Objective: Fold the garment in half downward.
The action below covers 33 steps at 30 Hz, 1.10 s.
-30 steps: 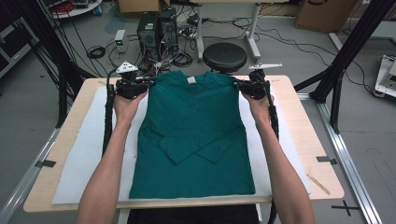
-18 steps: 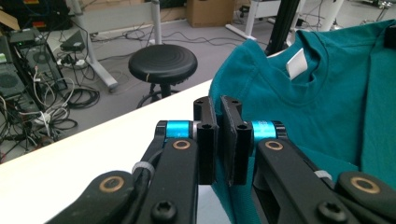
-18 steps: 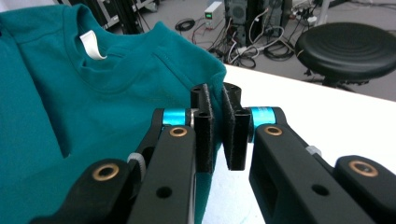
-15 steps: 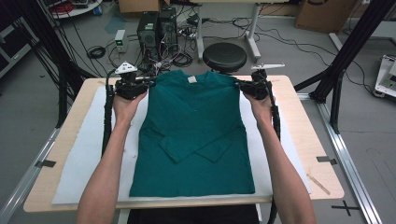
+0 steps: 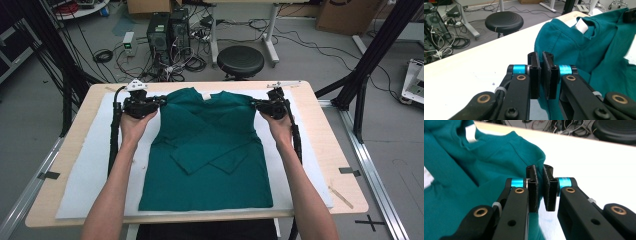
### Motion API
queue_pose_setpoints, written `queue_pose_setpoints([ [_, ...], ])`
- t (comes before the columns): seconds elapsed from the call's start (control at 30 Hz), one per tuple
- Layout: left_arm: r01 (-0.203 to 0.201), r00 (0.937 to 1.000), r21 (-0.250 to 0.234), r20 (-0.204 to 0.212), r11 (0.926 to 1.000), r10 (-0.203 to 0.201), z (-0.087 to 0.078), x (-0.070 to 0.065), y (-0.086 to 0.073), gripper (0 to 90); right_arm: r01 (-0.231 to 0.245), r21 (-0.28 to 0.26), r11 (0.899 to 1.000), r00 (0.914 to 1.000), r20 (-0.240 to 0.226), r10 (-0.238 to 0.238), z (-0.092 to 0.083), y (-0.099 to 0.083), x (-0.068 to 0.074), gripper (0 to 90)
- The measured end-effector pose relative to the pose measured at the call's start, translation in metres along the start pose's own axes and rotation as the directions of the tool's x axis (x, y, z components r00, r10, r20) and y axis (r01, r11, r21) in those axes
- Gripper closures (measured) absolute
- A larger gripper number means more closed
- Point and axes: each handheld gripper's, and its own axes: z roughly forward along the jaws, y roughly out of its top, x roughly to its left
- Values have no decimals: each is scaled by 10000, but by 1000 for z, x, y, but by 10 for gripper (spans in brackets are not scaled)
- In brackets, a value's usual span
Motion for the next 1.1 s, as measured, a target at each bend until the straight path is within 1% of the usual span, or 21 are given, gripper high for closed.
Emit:
queue_pose_setpoints([
  [0.07, -37, 10000, 74, 37, 10000, 36, 0, -1, -3, 848, -66, 348, 9994, 9999, -89, 69, 1, -4, -1, 851],
  [0.13, -59, 10000, 138, 49, 9999, 58, 0, -3, -7, 848, -11, 202, 9998, 10000, -13, 11, 1, -9, 0, 851],
  [0.23, -3, 10000, 222, 83, 9998, 2, 0, -3, -15, 848, -57, 289, 9996, 9999, -117, 61, 1, -16, 0, 850],
  [0.3, 39, 9999, 356, 134, 9994, -43, 1, -4, -22, 848, -11, 684, 9977, 9999, -160, 22, 4, -19, 1, 849],
  [0.33, 21, 9999, 395, 128, 9992, -26, 1, -5, -25, 847, 48, 797, 9968, 9998, -193, -33, 5, -20, 2, 848],
  [0.4, 73, 9997, 398, 219, 9992, -81, 1, -5, -32, 847, 259, 683, 9973, 9996, -168, -248, 4, -23, 7, 848],
  [0.43, 108, 9996, 361, 266, 9993, -118, 0, -6, -35, 847, 396, 710, 9967, 9991, -161, -385, 4, -25, 10, 847],
  [0.5, 209, 9992, 362, 346, 9991, -222, -1, -8, -42, 847, 508, 787, 9956, 9986, -157, -497, 4, -31, 13, 847],
  [0.6, 219, 9987, 455, 448, 9987, -240, -4, -11, -52, 847, 363, 822, 9960, 9991, -240, -344, 2, -41, 14, 845],
  [0.67, 214, 9983, 403, 529, 9990, -235, -7, -16, -60, 846, 323, 800, 9963, 9992, -254, -304, 0, -49, 16, 845],
  [0.7, 202, 9978, 463, 615, 9987, -230, -8, -19, -63, 846, 314, 825, 9961, 9993, -236, -296, -1, -53, 17, 845],
  [0.73, 140, 9980, 546, 604, 9984, -173, -9, -22, -66, 846, 346, 886, 9955, 9992, -219, -328, -1, -58, 19, 845],
  [0.8, 13, 9978, 565, 656, 9984, -50, -11, -28, -74, 846, 397, 955, 9946, 9991, -176, -382, -3, -66, 22, 845],
  [0.87, -77, 9976, 716, 698, 9974, 27, -14, -34, -81, 846, 538, 881, 9947, 9985, -94, -532, -5, -74, 26, 846],
  [0.9, -104, 9975, 752, 704, 9971, 51, -15, -35, -83, 846, 561, 848, 9948, 9984, -133, -552, -6, -79, 28, 846],
  [1.0, 74, 9972, 767, 734, 9970, -130, -17, -38, -91, 846, 595, 698, 9958, 9982, -53, -593, -7, -90, 32, 848],
  [1.03, 200, 9968, 739, 756, 9971, -256, -18, -39, -94, 846, 594, 681, 9959, 9982, -26, -594, -7, -93, 32, 849],
  [1.1, 226, 9964, 760, 793, 9969, -287, -20, -41, -97, 846, 568, 572, 9967, 9984, -78, -565, -8, -96, 32, 848],
])
